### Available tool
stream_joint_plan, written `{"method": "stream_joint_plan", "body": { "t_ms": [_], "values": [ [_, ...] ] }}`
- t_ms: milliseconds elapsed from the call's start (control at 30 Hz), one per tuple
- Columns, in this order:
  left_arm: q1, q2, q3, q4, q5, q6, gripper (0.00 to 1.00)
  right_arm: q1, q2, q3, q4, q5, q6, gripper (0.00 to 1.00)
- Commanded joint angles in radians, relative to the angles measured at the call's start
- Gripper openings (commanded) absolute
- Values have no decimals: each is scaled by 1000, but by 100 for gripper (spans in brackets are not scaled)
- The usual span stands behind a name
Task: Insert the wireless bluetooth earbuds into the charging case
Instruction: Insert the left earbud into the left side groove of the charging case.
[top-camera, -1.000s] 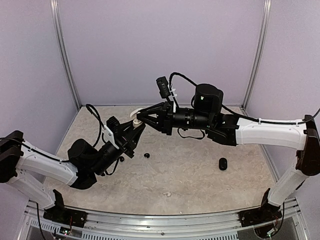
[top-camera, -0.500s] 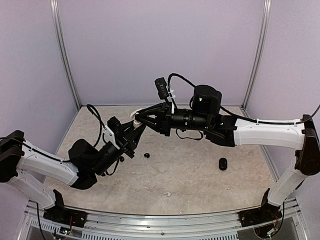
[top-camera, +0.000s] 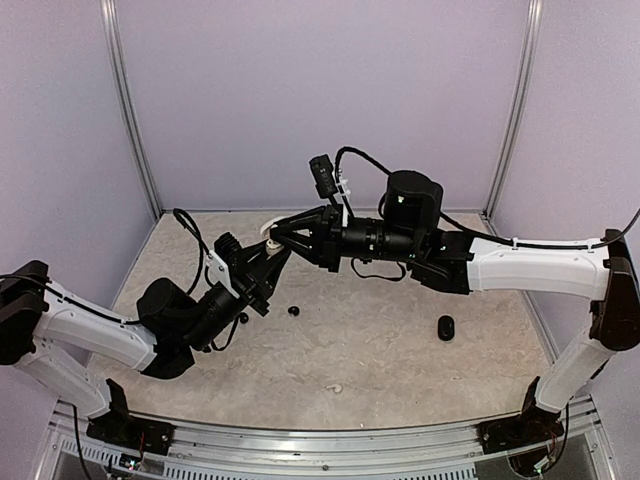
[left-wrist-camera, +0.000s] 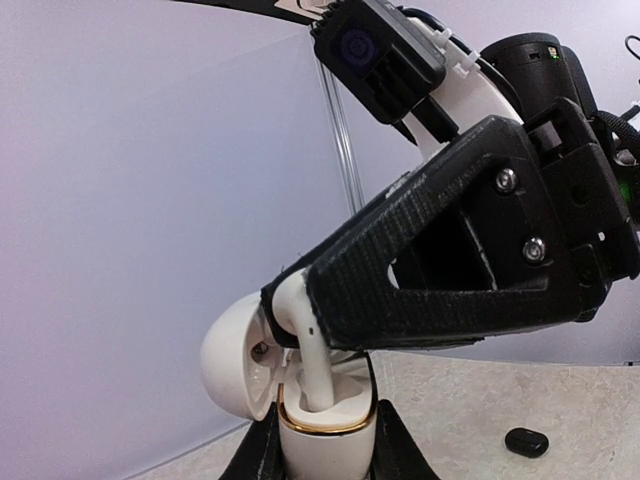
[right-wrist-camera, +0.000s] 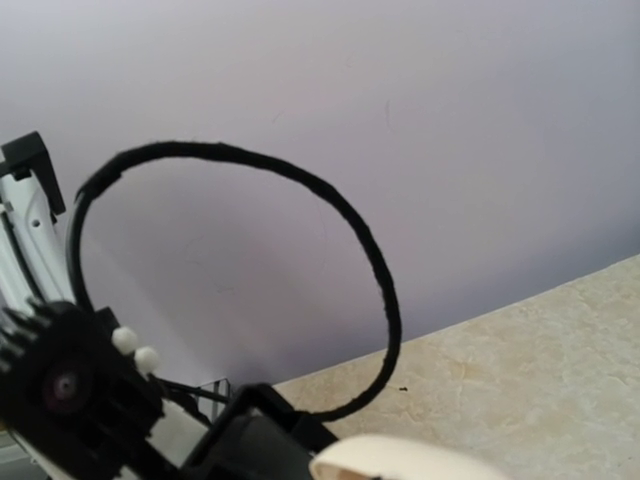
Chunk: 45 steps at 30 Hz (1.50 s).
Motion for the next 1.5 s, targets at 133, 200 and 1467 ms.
{"method": "stream_joint_plan", "body": {
  "t_ms": [133,200,1467],
  "values": [
    [-7,-6,20,83,-32,-1,9,13,39,-8,43,-26,55,17],
    [-7,-3,21,89,-35,-1,9,14,43,-9,43,-18,60,17],
    [-7,-4,29,94,-17,-7,9,13,52,6,-71,62,60,33]
  ]
}}
